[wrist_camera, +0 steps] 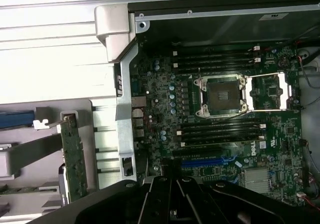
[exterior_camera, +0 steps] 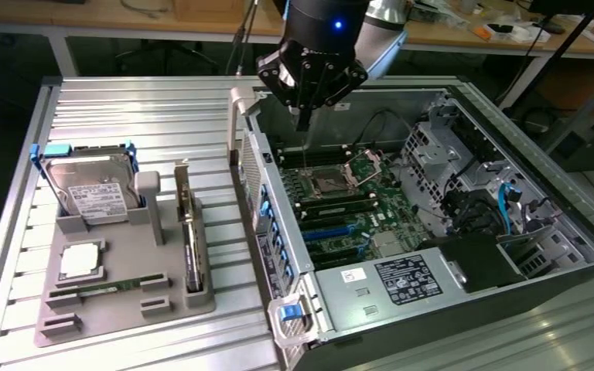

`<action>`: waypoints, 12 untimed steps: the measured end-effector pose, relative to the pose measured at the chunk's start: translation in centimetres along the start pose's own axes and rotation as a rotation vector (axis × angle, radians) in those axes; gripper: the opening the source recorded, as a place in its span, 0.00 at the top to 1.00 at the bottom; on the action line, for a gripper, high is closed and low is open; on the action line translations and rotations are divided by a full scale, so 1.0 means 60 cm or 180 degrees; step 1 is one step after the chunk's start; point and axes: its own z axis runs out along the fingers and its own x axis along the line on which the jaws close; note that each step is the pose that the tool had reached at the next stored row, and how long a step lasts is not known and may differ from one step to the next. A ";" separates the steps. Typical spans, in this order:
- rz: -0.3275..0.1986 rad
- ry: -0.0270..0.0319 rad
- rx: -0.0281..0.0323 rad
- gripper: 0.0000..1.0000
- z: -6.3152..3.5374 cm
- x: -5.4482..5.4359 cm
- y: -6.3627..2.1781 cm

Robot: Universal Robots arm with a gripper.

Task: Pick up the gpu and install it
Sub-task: 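Reach for the gpu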

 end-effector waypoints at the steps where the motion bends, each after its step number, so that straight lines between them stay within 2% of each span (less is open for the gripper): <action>1: 0.0000 0.0000 0.0000 0.89 0.000 0.002 0.000; 12: 0.0000 0.0000 0.0000 0.89 0.000 0.015 -0.001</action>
